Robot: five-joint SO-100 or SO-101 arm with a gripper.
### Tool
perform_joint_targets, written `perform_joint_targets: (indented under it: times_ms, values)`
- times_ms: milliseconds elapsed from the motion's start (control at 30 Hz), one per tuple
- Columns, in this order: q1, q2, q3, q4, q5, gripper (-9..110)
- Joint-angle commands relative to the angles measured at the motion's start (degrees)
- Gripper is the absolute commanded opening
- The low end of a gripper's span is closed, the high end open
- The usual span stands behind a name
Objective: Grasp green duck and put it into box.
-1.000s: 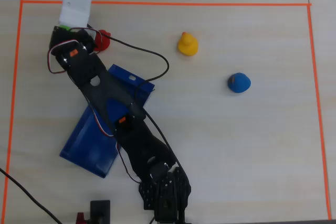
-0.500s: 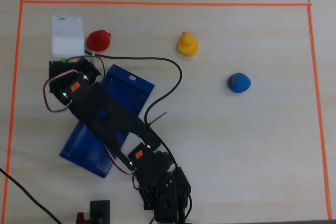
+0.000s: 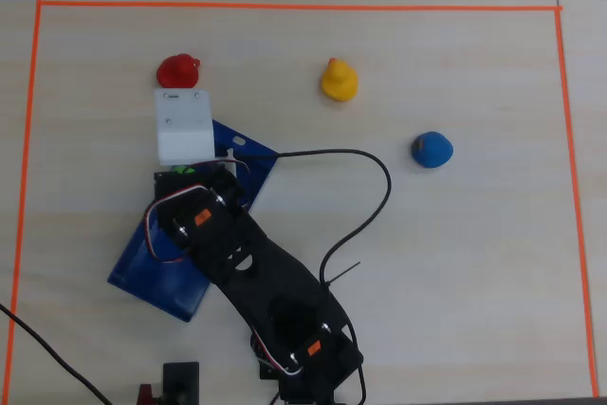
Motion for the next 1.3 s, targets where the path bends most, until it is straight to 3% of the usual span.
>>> perform_joint_targets:
  times_ms: [0, 300, 567, 633, 767, 900, 1267]
  values:
    - [0.6, 8.4, 13.4, -4.6, -1.0, 0]
    - [-1.1, 16.4, 25.1, -8.7, 1.8, 0]
    - [-1.7, 18.0, 31.8, -13.4, 3.3, 25]
    - [-1.5, 18.3, 32.5, -14.1, 3.1, 27]
    - [0.7, 18.8, 32.0, -15.6, 3.3, 23]
    - [4.0, 21.0, 30.6, -16.5, 2.0, 0]
    - [23.1, 42.3, 35.2, -29.3, -11.2, 0]
